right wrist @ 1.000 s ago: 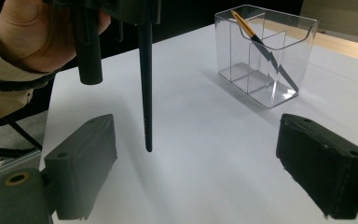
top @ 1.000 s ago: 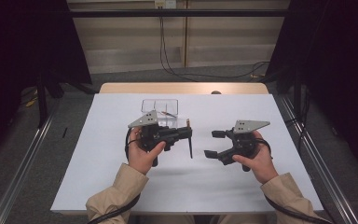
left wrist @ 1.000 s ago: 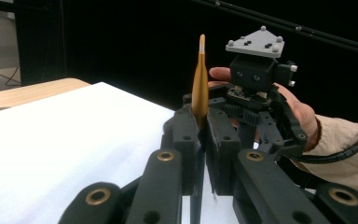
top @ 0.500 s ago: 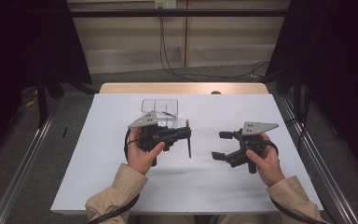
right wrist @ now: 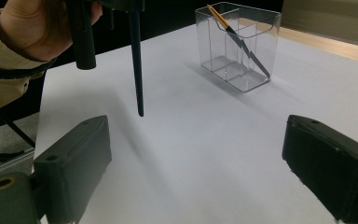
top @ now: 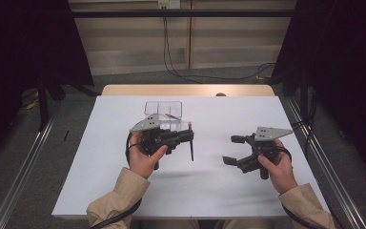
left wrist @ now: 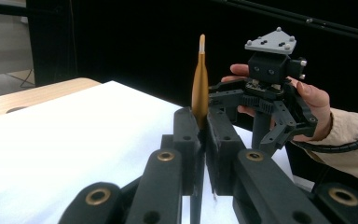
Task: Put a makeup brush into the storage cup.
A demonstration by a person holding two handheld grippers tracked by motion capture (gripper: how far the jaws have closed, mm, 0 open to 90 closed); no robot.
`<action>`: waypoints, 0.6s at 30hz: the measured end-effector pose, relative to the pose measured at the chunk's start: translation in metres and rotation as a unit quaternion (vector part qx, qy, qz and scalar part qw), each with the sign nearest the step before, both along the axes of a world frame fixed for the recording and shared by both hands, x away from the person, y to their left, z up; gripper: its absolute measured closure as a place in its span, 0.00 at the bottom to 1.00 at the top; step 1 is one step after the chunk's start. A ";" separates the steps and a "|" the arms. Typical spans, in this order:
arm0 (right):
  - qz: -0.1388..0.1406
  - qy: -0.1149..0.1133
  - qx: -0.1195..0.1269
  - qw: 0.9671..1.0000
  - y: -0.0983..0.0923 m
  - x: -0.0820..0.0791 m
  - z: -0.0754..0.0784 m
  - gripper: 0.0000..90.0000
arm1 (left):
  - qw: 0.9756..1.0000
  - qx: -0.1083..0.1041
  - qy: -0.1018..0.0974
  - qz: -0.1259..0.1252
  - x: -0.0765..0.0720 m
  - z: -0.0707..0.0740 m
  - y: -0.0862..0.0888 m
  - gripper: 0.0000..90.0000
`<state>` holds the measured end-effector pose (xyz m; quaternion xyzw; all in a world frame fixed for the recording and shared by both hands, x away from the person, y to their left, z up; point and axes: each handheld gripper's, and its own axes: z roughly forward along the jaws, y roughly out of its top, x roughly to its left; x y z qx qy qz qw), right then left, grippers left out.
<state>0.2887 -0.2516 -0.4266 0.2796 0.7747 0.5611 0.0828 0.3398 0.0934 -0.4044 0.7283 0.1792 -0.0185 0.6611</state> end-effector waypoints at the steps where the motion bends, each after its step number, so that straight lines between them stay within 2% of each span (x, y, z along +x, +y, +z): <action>1: -0.003 -0.001 -0.001 1.000 -0.002 0.000 0.000 0.08 | 1.000 0.000 -0.001 0.000 0.000 0.000 0.000 0.93; 18: -0.022 -0.003 -0.009 1.000 -0.022 -0.012 -0.011 0.08 | 1.000 0.002 -0.009 0.004 0.000 0.002 0.003 0.93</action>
